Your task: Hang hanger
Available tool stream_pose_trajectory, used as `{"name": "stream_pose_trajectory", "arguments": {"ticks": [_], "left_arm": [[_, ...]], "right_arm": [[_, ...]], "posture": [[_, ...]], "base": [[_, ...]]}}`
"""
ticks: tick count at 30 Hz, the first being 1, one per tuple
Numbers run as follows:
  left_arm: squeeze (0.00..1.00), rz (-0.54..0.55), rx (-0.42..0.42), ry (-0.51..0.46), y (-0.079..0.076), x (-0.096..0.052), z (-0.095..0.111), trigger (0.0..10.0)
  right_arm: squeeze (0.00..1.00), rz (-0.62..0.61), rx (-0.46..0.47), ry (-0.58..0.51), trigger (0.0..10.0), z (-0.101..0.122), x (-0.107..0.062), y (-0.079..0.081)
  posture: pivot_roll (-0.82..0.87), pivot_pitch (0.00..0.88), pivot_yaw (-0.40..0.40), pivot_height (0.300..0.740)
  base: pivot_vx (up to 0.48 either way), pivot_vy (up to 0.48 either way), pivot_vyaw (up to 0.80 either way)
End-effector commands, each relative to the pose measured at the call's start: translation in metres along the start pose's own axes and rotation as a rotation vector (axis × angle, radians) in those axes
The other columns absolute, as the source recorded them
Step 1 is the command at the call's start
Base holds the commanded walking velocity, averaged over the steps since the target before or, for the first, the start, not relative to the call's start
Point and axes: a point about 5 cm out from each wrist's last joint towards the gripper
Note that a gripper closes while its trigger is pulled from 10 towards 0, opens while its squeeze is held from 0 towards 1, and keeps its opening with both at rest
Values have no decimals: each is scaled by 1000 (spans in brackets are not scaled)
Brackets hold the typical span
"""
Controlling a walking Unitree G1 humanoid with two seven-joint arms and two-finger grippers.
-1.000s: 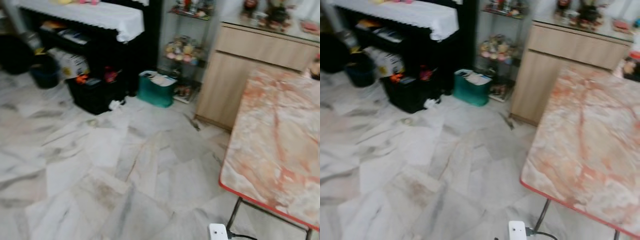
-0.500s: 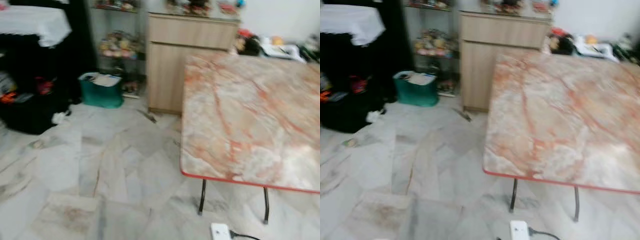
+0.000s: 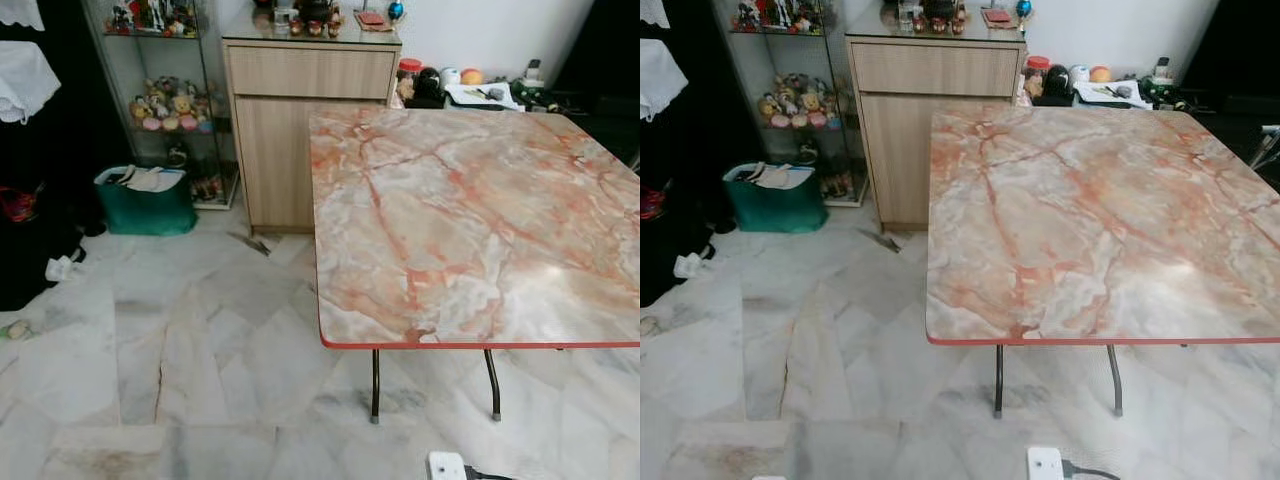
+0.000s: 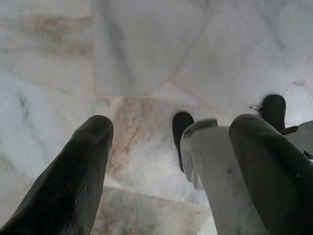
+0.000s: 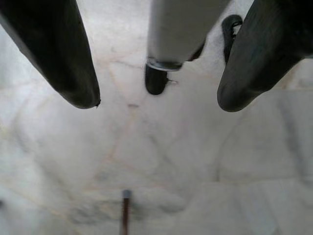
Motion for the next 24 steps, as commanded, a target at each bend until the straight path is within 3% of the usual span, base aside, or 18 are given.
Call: {"name": "stream_pose_trajectory", "arguments": {"ticks": [1, 5, 12, 24], "left_arm": [[0, -53, 111, 246, 28, -36, -92, 10000], [0, -55, 114, 248, 28, -36, -92, 10000], [0, -56, 111, 247, 27, -36, -92, 10000], [0, -57, 107, 249, 27, -36, -92, 10000]], "right_arm": [[0, -46, 135, 71, 10000, -25, -12, -43], [0, -53, 135, 79, 10000, -27, -13, -46], [0, -54, 127, 86, 10000, -29, -14, -47], [0, -50, 141, 62, 10000, -24, -12, -42]], "posture": [[22, 108, 20, 740], [27, 107, 19, 740], [29, 108, 15, 740], [29, 106, 17, 740]], "base": [[0, -480, 0], [0, -480, 0], [0, -480, -771], [0, -480, 0]]}}
Point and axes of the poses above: a point about 5 cm out from each wrist's last joint towards the gripper, its own x axis pointing out of the wrist towards the gripper, its own z axis along the axis of the wrist's last joint, y = z × x, and after that the axes turned 13 degrees about x, right-handed
